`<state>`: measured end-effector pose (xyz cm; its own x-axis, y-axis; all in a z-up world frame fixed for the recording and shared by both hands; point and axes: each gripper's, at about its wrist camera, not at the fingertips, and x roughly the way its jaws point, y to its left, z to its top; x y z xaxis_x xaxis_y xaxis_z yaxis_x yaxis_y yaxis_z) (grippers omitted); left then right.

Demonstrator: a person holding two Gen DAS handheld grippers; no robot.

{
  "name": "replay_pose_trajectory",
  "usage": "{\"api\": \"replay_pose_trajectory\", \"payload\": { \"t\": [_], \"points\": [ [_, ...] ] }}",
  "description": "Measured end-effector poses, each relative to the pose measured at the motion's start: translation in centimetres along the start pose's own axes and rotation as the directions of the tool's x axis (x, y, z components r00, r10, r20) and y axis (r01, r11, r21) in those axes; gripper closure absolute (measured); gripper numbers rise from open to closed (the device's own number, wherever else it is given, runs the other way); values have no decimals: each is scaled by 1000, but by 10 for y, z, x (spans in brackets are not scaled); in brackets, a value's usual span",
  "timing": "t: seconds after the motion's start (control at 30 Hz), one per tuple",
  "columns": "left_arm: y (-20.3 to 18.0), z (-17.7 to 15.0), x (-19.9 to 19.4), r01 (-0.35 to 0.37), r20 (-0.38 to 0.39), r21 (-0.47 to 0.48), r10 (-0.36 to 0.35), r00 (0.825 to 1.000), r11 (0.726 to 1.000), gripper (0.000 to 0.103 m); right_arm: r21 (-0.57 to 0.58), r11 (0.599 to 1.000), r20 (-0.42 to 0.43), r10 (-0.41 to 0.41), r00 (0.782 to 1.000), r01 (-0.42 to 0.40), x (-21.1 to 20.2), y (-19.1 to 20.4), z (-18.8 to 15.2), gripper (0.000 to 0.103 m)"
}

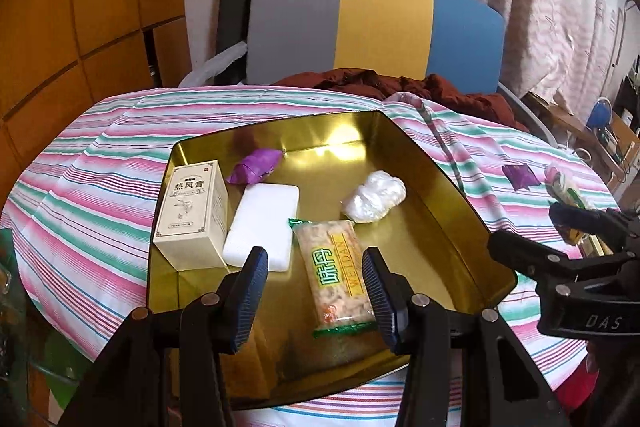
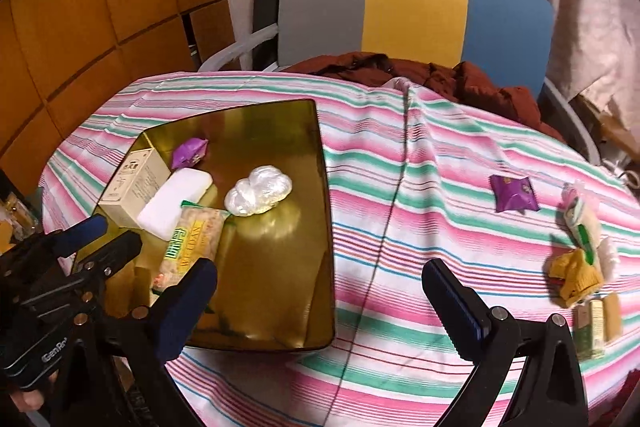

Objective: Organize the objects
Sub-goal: 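Release both items in the tray and move both grippers back toward the cloth, then move both grippers over the cluster of items on the striped cloth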

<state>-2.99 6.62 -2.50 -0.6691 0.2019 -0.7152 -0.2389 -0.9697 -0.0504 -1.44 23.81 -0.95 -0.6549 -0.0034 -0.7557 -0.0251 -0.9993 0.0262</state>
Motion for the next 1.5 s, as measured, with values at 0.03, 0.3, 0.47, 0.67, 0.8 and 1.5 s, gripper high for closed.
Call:
{"api": "replay_pose_trajectory", "payload": {
  "t": [0.03, 0.3, 0.47, 0.67, 0.8, 1.5],
  "points": [
    [0, 0, 0, 1, 0, 2, -1, 1000, 1000, 53, -1, 1000, 6, -10, 1000, 10, -1, -1, 0, 0],
    [-12, -3, -3, 18, -3, 42, -18, 1000, 999, 53, 18, 998, 18, -54, 998, 54, -3, -13, -3, 0],
    [-19, -3, -5, 28, 5, 77, -28, 1000, 997, 53, 43, 997, 10, -70, 997, 70, -4, -26, -6, 0],
    [-32, -3, -5, 43, 3, 131, -44, 999, 990, 53, 89, 990, -13, -112, 994, 113, -6, -55, -13, 0],
    [-42, -3, -3, 63, -12, 162, -62, 998, 985, 53, 136, 980, -40, -140, 989, 145, -6, -79, -20, 0],
    [-101, 5, 2, 213, -57, 267, -206, 977, 940, 53, 647, 694, -114, -323, 940, 317, -77, -298, -58, 0]
  ]
}}
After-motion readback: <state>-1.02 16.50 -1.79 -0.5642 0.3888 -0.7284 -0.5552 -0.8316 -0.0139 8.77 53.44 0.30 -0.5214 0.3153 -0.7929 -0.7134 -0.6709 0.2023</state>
